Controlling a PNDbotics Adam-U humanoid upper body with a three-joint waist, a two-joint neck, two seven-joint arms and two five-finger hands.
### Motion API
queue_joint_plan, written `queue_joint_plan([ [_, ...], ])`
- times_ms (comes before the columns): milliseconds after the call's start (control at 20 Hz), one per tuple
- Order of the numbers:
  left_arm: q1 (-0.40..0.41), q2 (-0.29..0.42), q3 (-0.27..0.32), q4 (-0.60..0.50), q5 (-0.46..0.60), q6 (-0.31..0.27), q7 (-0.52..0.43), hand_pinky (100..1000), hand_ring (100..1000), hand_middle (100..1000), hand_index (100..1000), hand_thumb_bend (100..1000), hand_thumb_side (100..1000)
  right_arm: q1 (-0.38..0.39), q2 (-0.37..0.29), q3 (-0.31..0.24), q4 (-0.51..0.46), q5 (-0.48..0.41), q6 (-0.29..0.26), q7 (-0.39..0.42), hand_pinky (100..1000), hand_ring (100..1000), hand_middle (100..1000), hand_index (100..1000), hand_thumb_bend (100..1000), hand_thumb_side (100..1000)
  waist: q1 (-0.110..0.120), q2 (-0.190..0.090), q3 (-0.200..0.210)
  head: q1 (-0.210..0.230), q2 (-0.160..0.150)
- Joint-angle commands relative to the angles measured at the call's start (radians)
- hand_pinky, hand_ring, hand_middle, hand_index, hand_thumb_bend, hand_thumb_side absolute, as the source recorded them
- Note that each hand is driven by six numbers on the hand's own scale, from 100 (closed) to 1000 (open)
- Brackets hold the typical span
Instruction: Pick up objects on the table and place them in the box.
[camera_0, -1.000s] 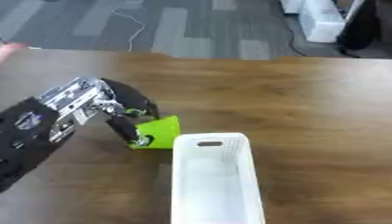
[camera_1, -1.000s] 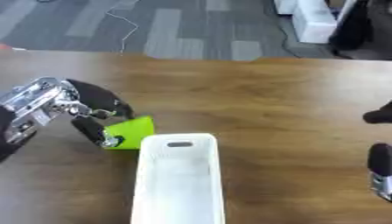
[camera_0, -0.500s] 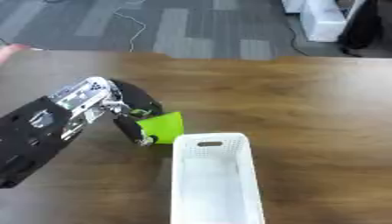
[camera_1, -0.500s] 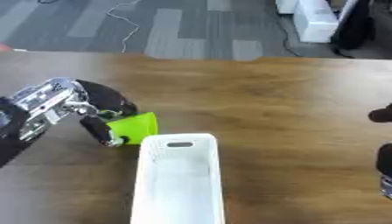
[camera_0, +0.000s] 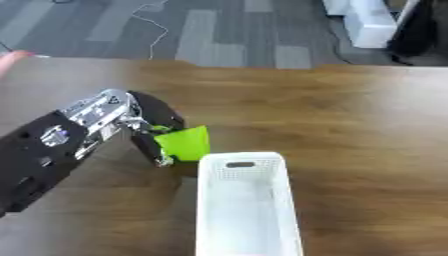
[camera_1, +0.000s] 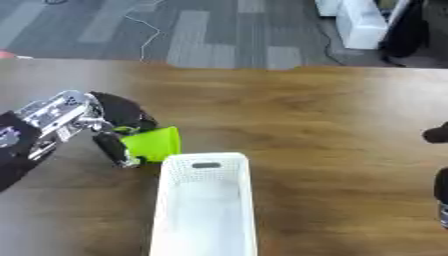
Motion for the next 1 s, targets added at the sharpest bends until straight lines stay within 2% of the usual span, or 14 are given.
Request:
queue_joint_plan([
  [50,0.030,0.000,-0.030,0.046,-0.075,-0.167,-0.158,1000,1000,1000,1000,1000,1000,-0.015,-0.020,-0.005,-0.013,-0.008,-0.015,-0.009,178,333,379,487,253,1000,-0.003,-0.002,0.001,0.008,-0.004],
  [300,0.052,-0.020,-0.016,0.061,-0.125,-0.177,-0.157,1000,1000,997,1000,1000,1000,-0.013,-0.019,-0.005,-0.013,-0.007,-0.015,-0.008,177,333,379,487,253,1000,-0.006,-0.001,0.003,0.006,-0.003],
  [350,0.057,-0.026,-0.012,0.060,-0.130,-0.174,-0.146,1000,986,919,969,1000,1000,-0.012,-0.018,-0.005,-0.013,-0.007,-0.015,-0.008,176,333,379,487,253,1000,-0.008,0.000,0.004,0.004,-0.003],
  [400,0.064,-0.029,-0.008,0.058,-0.136,-0.169,-0.125,801,834,789,857,1000,1000,-0.012,-0.018,-0.005,-0.013,-0.006,-0.015,-0.008,177,333,379,487,254,1000,-0.008,0.000,0.005,0.003,-0.002],
  [450,0.070,-0.034,-0.003,0.050,-0.137,-0.160,-0.088,558,670,661,744,884,1000,-0.011,-0.017,-0.005,-0.013,-0.006,-0.015,-0.009,177,333,379,486,254,1000,-0.009,0.000,0.006,0.002,-0.002],
  [500,0.078,-0.036,0.004,0.039,-0.125,-0.148,-0.028,738,794,757,827,999,1000,-0.009,-0.017,-0.005,-0.013,-0.005,-0.015,-0.010,177,333,379,487,254,1000,-0.010,0.000,0.007,0.000,-0.001],
  [550,0.086,-0.034,0.005,0.036,-0.122,-0.137,0.022,262,452,474,575,501,1000,-0.009,-0.017,-0.005,-0.013,-0.004,-0.015,-0.012,176,333,379,486,255,1000,-0.010,0.000,0.007,-0.001,-0.001],
  [600,0.094,-0.034,0.008,0.031,-0.109,-0.128,0.079,100,308,357,492,498,1000,-0.007,-0.017,-0.005,-0.013,-0.002,-0.015,-0.013,176,333,379,486,255,1000,-0.011,0.000,0.009,-0.002,0.000],
  [650,0.101,-0.030,0.009,0.026,-0.100,-0.123,0.133,100,183,247,449,490,1000,-0.006,-0.017,-0.005,-0.013,-0.001,-0.015,-0.013,176,333,379,486,255,1000,-0.011,0.000,0.010,-0.002,0.000],
  [700,0.107,-0.026,0.009,0.021,-0.098,-0.123,0.181,100,162,228,443,486,1000,-0.005,-0.017,-0.004,-0.013,0.001,-0.015,-0.015,176,333,379,486,255,1000,-0.011,0.000,0.011,-0.003,0.000],
  [750,0.112,-0.023,0.011,0.012,-0.097,-0.128,0.230,100,100,142,416,447,973,-0.003,-0.017,-0.004,-0.013,0.002,-0.015,-0.016,175,333,379,486,255,1000,-0.011,0.000,0.012,-0.003,0.001],
  [1000,0.141,-0.012,0.043,-0.002,-0.067,-0.126,0.435,100,100,120,398,420,876,0.004,-0.017,-0.003,-0.013,0.009,-0.013,-0.022,175,333,379,485,256,1000,-0.012,-0.001,0.018,-0.005,-0.001],
])
